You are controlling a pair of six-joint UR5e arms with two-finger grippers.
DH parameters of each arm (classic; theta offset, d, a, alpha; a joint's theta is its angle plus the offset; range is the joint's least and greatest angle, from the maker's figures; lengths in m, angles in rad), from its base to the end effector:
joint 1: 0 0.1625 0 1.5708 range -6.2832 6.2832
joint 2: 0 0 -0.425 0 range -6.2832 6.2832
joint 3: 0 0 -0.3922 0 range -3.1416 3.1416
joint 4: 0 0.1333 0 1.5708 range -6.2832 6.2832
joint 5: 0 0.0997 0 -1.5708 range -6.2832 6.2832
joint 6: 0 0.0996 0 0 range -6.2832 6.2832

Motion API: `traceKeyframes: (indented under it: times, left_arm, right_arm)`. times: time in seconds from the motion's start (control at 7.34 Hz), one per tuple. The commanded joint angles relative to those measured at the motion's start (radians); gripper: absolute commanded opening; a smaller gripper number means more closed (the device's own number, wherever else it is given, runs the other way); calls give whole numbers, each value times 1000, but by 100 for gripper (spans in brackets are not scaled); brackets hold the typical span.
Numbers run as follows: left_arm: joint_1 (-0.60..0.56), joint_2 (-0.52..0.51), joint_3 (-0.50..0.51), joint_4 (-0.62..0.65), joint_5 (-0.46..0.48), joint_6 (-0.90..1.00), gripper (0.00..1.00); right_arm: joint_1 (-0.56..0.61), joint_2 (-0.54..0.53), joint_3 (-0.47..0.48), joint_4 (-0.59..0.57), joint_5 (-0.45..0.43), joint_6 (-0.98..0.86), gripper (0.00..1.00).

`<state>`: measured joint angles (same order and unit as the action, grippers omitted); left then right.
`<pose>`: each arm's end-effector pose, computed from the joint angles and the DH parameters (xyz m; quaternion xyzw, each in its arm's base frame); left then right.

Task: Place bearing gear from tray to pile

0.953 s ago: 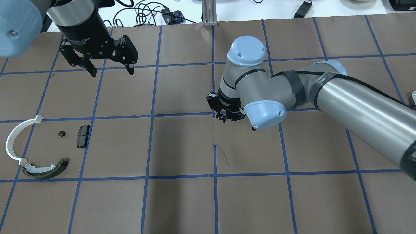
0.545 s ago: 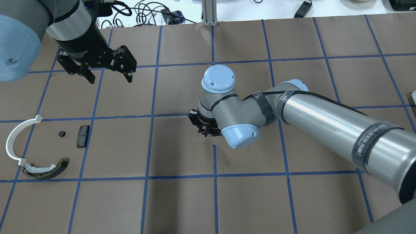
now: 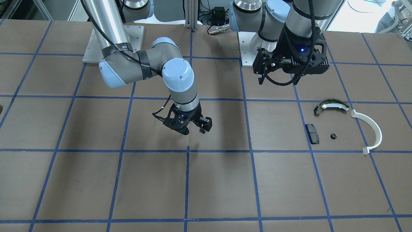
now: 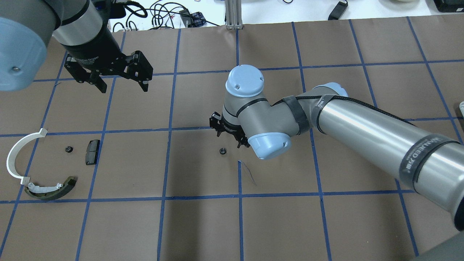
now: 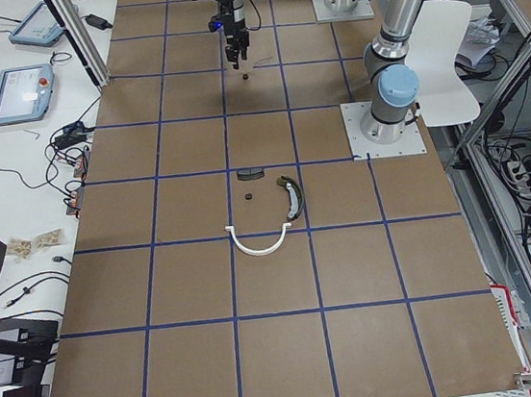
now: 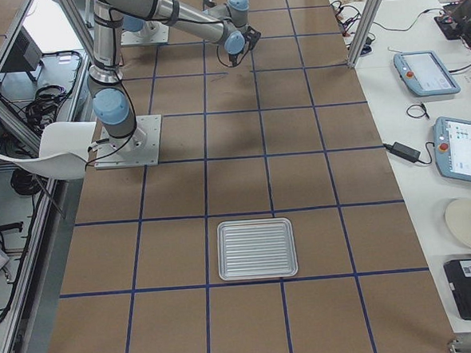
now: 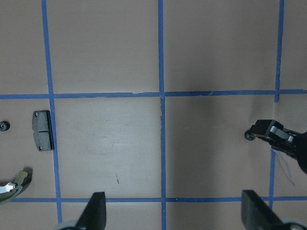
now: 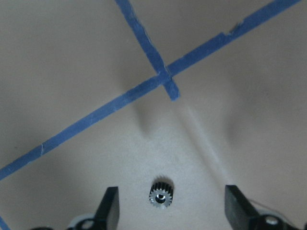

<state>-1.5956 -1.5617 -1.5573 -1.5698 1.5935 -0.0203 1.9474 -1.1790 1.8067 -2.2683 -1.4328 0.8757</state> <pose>-0.1432 -0.4869 0.4991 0.0021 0.9999 -0.0120 0.0111 0.3522 -0.4909 0.2335 0.2439 0.9667 0.0122 0.0762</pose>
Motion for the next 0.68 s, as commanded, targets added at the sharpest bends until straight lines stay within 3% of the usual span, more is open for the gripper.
traceKeyframes:
  times: [0.0,0.27,0.54]
  left_arm:
    - [-3,-17,-1,5,3,0,100]
    - [-18,-69,-18,19,-7,-24,100]
    - [-119,-163,-49,166,-9,-102,100]
  right_arm:
    - [-134,-104,-15,167,-38,-215,100]
    - [-267,-222,-33,336,-41,-468,100]
    - [-341,-302,-65,451,-43,-654,100]
